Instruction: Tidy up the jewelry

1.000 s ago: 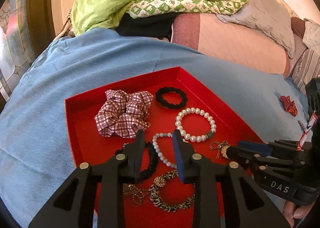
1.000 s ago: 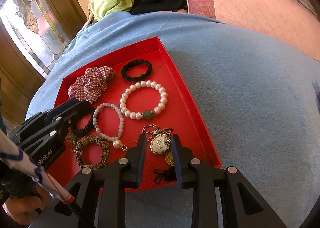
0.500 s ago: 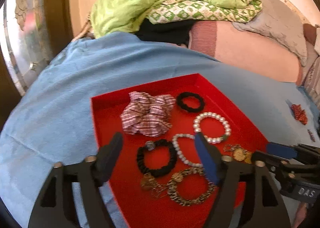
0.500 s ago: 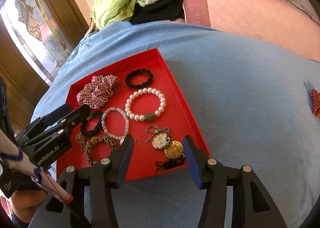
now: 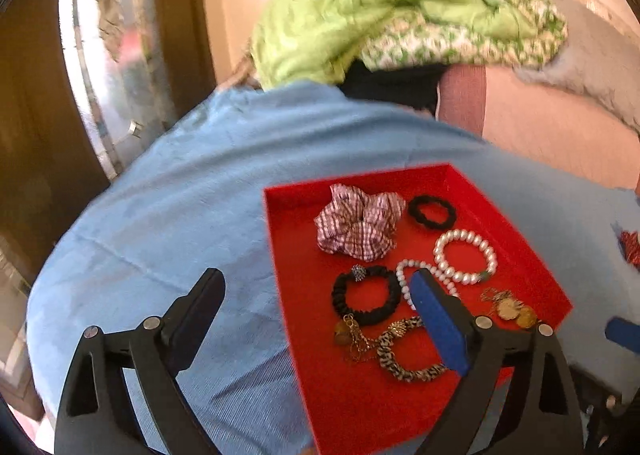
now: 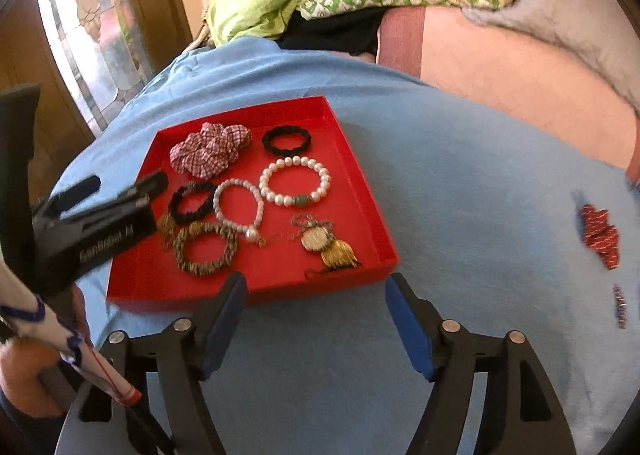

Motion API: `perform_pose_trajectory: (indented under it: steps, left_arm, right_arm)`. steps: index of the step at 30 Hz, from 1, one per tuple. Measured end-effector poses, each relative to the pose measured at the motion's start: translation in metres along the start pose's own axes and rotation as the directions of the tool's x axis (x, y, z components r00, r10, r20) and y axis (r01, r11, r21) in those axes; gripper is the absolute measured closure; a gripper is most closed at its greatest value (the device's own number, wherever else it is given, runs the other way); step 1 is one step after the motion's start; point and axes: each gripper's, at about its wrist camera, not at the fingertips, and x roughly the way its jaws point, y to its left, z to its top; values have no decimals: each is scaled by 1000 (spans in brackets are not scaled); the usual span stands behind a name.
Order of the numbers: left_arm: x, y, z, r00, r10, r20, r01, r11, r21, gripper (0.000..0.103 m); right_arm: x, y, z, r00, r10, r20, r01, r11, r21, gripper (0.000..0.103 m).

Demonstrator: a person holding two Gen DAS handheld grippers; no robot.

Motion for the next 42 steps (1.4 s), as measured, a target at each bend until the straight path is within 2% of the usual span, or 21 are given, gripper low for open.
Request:
perform_pose_trajectory:
  steps: [4,5,8,10,14,19,22,25,29,35,42]
  left_arm:
    - [-43,1,-12,999,-1,51,3,999,-35,7]
    - [-52,1,-16,998,3,64,-1,999,-39,3]
    - [-80,-2,-29,995,15,95,-12,999,-31,2]
    - [-93,-6,-35,995,22,92,-19,999,-26,2]
    - [-120,-20,-56,993,101,55,-102,994,26,2]
    - [-153,-29,-90,999,38,34,-40,997,73,2]
    - [-168,-24,-104,999,18,47,-20,998,52,2]
    - [-176,-16,-113,996,22,81,-22,1000,-2,2]
    - [-179,-14,-118,985,88,151,-80,995,-59,2]
    - [-164,-19,-114,991,94,98,-90,995,-47,2]
    - [-158,-26,-114,993,89,84,-88,996,-17,2]
  right_arm:
    - [-30,-3,-21,998,-52,37,54,997,-55,20]
    - [-41,-4,-29,996,-66,52,70,995,-67,20]
    - [-68,-7,-51,990,-101,95,109,990,-86,19]
    - [-85,-9,-66,985,-119,127,131,987,-90,16]
    - [-118,-12,-100,975,-134,178,152,984,-88,14]
    - [-144,-10,-134,959,-149,243,172,982,-78,12]
    - [-149,-7,-151,950,-161,269,191,977,-91,11]
    - [-147,-4,-158,952,-155,266,188,977,-105,11]
    - [-143,-4,-160,955,-147,259,179,978,-103,11]
    - [-136,-8,-159,960,-145,240,170,982,-84,10]
    - [-127,-6,-159,966,-145,216,170,980,-100,10]
